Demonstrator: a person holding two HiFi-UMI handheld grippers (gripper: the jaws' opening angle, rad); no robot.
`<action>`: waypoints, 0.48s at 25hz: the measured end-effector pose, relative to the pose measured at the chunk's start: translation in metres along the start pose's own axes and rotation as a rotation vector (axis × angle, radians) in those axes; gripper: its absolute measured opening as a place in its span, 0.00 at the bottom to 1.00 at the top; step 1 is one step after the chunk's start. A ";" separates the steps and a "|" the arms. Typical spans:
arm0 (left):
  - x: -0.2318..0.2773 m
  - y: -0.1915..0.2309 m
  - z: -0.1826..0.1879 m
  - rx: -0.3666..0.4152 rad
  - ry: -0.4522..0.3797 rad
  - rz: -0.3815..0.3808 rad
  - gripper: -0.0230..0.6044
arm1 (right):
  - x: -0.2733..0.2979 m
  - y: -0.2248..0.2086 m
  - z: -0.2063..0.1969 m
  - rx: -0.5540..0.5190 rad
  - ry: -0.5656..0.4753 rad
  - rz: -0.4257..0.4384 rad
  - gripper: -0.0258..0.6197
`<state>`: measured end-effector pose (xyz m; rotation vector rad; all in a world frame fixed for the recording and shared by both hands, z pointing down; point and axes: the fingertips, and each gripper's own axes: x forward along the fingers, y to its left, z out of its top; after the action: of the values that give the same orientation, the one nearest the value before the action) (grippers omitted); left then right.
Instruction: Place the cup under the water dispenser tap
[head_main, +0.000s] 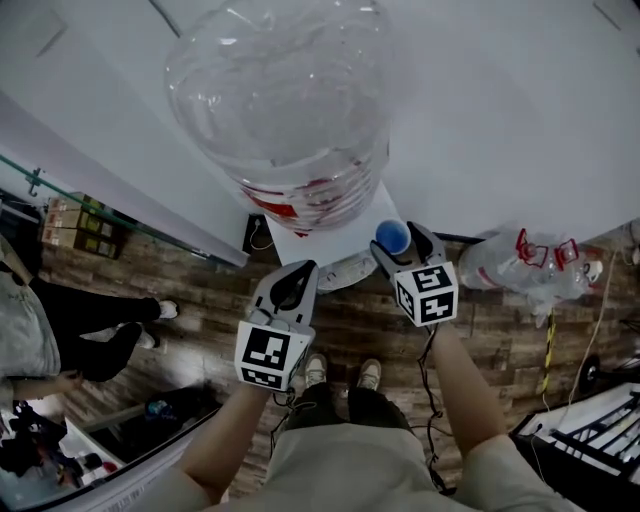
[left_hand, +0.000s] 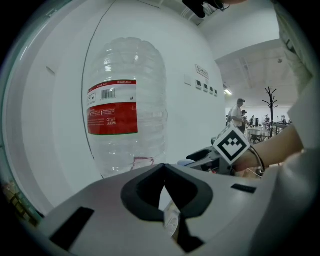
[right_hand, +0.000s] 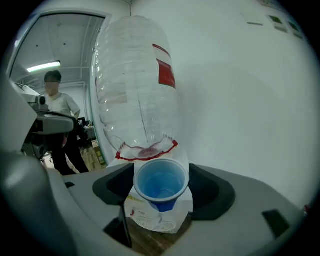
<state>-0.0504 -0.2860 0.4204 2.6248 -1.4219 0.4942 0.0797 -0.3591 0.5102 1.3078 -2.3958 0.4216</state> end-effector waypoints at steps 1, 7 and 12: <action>0.002 -0.002 -0.002 -0.001 0.004 -0.002 0.04 | -0.003 0.001 -0.002 -0.002 0.003 0.006 0.57; 0.015 -0.019 -0.027 -0.012 0.041 -0.013 0.04 | -0.011 0.008 -0.029 -0.009 0.050 0.042 0.57; 0.023 -0.033 -0.061 -0.037 0.079 -0.026 0.04 | -0.011 0.017 -0.063 -0.007 0.094 0.070 0.57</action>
<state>-0.0254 -0.2707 0.4877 2.5614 -1.3592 0.5568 0.0826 -0.3151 0.5600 1.1772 -2.3681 0.4826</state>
